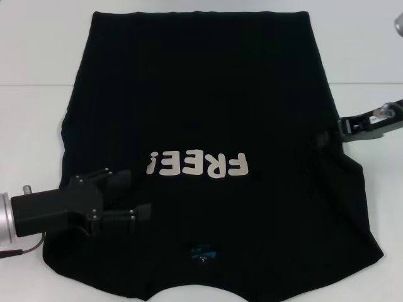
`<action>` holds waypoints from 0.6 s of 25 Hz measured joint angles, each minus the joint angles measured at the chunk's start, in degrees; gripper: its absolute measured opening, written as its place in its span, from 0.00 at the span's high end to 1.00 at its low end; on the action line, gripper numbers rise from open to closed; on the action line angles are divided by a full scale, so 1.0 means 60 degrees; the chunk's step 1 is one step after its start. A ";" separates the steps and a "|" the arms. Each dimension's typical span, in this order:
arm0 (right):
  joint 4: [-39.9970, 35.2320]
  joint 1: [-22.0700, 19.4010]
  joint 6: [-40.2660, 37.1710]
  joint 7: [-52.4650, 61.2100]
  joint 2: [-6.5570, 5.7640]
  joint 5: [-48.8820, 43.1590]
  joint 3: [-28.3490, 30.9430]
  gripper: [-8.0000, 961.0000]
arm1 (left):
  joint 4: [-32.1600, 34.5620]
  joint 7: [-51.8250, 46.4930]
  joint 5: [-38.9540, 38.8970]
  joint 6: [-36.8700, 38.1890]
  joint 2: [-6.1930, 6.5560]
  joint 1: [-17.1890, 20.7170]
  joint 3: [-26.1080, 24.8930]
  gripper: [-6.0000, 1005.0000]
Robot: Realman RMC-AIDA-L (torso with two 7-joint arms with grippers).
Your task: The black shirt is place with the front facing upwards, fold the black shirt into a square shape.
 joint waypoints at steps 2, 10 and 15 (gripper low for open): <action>0.0088 -0.0004 -0.0013 -0.0215 0.0085 0.0432 0.0033 0.91 | -0.0034 -0.0040 -0.0021 0.0042 0.0000 0.0001 -0.0100 0.05; 0.1205 -0.1075 -0.0034 -0.2566 -0.0168 0.4053 0.0636 0.70 | -0.0134 -0.1422 -0.0067 0.0092 0.0033 -0.0064 -0.0970 0.06; 0.1356 -0.2048 -0.0741 -0.5999 -0.0186 0.5079 0.0701 0.49 | -0.0091 -0.4135 -0.0119 0.0144 0.0550 -0.0116 -0.1072 0.05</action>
